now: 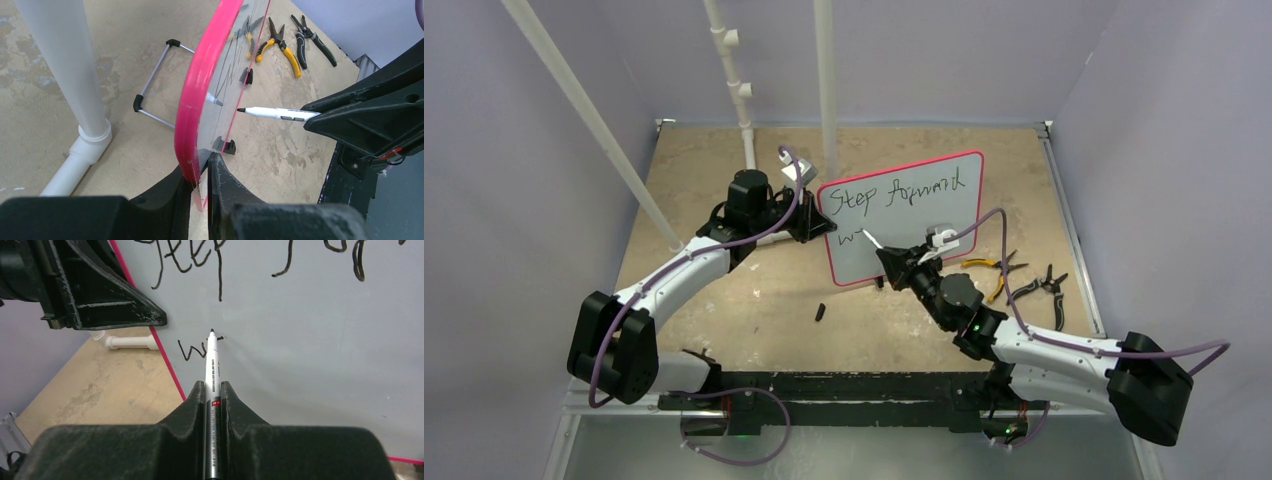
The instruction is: Write a sentence on the whiteboard
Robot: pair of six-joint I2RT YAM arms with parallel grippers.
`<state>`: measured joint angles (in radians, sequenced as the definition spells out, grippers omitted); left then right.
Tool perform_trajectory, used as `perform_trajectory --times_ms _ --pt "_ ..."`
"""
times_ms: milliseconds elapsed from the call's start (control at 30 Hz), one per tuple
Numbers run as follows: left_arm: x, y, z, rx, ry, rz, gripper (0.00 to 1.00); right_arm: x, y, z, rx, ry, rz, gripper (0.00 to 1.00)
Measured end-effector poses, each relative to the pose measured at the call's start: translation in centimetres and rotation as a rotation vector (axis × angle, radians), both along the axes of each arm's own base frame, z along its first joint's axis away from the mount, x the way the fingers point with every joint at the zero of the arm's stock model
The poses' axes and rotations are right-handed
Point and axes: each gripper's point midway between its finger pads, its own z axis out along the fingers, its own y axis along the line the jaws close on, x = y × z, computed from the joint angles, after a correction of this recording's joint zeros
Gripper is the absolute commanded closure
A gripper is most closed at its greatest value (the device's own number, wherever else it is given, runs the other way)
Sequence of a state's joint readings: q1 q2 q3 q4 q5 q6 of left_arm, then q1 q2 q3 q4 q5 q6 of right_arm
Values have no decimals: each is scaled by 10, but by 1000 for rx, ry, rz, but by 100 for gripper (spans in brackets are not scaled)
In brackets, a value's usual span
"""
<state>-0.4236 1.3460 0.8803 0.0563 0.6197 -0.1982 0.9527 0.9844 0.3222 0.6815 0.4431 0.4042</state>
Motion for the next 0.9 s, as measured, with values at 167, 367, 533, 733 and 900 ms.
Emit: perform_trajectory --times_ms 167,367,533,733,900 --pt "0 0 0 0 0 0 100 -1 2 8 13 -29 15 100" --pt "0 0 0 0 0 0 100 1 5 -1 -12 -18 15 100" --pt "0 0 0 0 0 0 100 2 6 -6 -25 -7 15 100" --pt "0 0 0 0 0 0 100 2 6 -8 -27 -2 15 100" --pt "0 0 0 0 0 0 100 0 4 -12 -26 15 14 100"
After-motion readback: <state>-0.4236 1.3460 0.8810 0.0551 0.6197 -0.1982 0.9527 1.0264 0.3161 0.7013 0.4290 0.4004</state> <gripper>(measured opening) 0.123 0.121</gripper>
